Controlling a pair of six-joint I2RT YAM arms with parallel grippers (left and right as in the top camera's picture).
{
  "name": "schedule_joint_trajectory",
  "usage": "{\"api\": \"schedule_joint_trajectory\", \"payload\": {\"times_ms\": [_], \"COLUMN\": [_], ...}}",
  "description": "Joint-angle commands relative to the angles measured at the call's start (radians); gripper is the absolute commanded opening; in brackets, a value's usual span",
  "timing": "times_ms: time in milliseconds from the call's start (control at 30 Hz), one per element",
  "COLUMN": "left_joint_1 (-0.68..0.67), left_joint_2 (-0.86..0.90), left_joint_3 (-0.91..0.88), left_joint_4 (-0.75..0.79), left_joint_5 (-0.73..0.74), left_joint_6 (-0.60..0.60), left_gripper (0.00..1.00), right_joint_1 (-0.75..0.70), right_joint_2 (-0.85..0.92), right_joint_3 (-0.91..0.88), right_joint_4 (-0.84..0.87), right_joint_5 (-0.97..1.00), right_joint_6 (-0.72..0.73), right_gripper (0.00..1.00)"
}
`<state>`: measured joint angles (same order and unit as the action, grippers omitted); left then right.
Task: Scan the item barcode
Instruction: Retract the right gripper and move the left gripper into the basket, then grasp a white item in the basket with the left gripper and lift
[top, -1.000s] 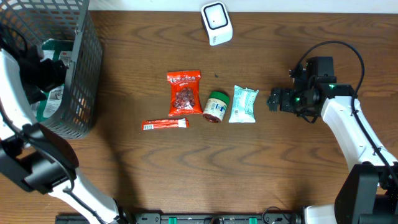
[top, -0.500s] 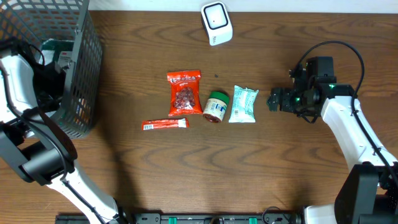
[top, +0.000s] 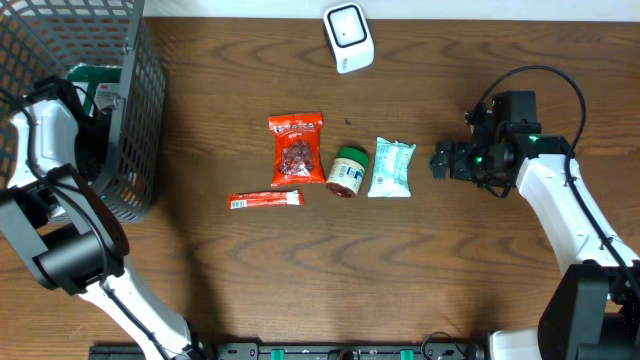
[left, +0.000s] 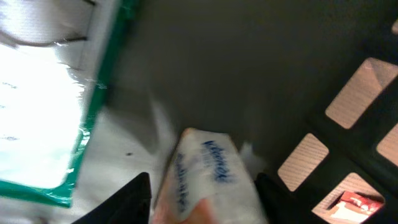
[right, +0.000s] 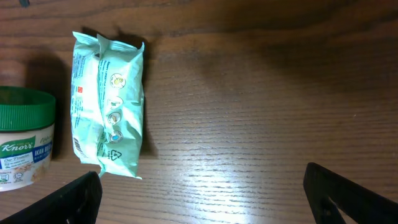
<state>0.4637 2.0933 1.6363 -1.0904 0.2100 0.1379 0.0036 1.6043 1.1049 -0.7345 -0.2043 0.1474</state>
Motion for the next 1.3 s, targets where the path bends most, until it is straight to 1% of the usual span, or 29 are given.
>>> {"api": "schedule_joint_trajectory", "payload": {"times_ms": [0,67,100,233,333,367,400,533,667,733,867,967,1033,1133,1267], "left_joint_1": [-0.013,-0.013,-0.013,-0.013,-0.013,-0.012,-0.011,0.0,0.016,0.024,0.023,0.013,-0.003,-0.048,-0.156], "left_joint_2": [0.011,0.011,0.011,0.01,0.01,0.008,0.005,-0.032,-0.105,-0.183,-0.32,-0.413,-0.475,-0.543,-0.585], "left_joint_3": [-0.009,-0.009,-0.009,-0.004,0.019,0.031,0.049,0.113,0.197,0.236,0.239,0.239,0.239,0.239,0.239], "left_joint_4": [-0.003,-0.003,-0.003,-0.003,-0.003,-0.004,-0.005,-0.002,0.003,0.029,0.102,0.118,0.112,0.083,0.012], "left_joint_5": [0.007,0.007,0.007,0.007,0.007,0.007,0.006,0.002,-0.053,-0.076,-0.076,-0.076,-0.067,-0.046,-0.035], "left_joint_6": [0.007,0.007,0.007,0.007,0.007,0.007,0.0,-0.029,-0.084,-0.103,-0.147,-0.193,-0.23,-0.246,-0.302], "left_gripper": [0.4,0.37,0.32,0.19,0.19,0.15,0.14,0.14,0.14,0.14,0.14,0.14,0.14,0.14,0.14], "right_joint_1": [-0.005,-0.005,-0.005,-0.005,-0.005,-0.005,-0.005,-0.005,-0.005,-0.005,-0.005,-0.005,-0.005,-0.005,-0.005], "right_joint_2": [-0.001,-0.001,-0.001,-0.001,-0.001,-0.001,-0.001,-0.001,-0.001,-0.001,-0.001,-0.001,-0.001,-0.001,-0.001], "right_joint_3": [0.006,0.006,0.006,0.006,0.006,0.006,0.006,0.006,0.006,0.006,0.006,0.006,0.006,0.006,0.006], "right_joint_4": [0.001,0.001,0.001,0.001,0.001,0.001,0.001,0.001,0.001,0.001,0.0,0.001,0.001,0.001,0.001], "right_joint_5": [0.005,0.005,0.005,0.005,0.005,0.005,0.005,0.005,0.005,0.005,0.005,0.005,0.005,0.005,0.005], "right_joint_6": [-0.006,-0.007,-0.007,-0.006,-0.007,-0.006,-0.007,-0.006,-0.006,-0.007,-0.007,-0.006,-0.007,-0.006,-0.006], "right_gripper": [0.99,0.99,0.99,0.99,0.99,0.99,0.99,0.99,0.99,0.99,0.99,0.99,0.99,0.99,0.99]}}
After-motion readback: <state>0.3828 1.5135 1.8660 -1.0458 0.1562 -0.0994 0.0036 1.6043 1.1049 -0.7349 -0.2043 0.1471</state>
